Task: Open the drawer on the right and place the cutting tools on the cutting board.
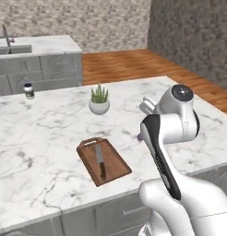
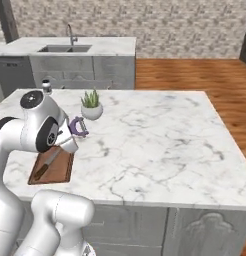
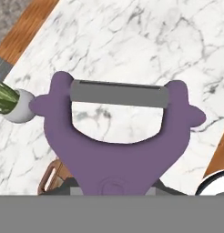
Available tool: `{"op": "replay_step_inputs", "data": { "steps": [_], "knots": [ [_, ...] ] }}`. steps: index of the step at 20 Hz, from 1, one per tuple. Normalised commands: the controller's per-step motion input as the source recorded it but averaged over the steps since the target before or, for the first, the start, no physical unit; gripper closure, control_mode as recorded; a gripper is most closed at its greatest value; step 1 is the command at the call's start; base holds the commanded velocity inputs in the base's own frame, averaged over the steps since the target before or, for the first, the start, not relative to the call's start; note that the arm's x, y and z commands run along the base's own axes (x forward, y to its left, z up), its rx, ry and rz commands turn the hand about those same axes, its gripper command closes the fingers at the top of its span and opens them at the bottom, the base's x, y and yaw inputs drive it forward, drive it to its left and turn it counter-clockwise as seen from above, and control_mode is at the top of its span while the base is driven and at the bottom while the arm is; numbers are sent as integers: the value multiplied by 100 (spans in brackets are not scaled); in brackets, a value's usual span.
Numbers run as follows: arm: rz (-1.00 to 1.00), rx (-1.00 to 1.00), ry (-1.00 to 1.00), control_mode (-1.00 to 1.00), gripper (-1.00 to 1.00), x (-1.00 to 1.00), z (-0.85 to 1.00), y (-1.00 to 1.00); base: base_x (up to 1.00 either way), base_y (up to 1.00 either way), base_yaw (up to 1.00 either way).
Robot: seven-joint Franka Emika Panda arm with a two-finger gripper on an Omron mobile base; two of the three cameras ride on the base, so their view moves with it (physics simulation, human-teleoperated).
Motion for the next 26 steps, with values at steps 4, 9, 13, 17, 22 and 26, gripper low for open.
{"op": "replay_step_inputs", "data": {
  "steps": [4, 9, 13, 17, 22, 26],
  "knots": [
    [0, 0, 0, 100, 100, 0, 0, 0, 36, -2, 39],
    [50, 0, 1, -100, 100, 4, -5, 3, 0, 0, 9],
    [79, 0, 3, -100, 100, 7, -23, 1, 0, 0, 0],
    [59, -8, 10, -100, 100, 7, -40, 8, 0, 0, 0],
    [3, -20, 17, -100, 100, 45, -25, 45, 0, 0, 0],
    [1, -27, 21, -100, 100, 53, -41, 65, 0, 0, 0]
  ]
}}
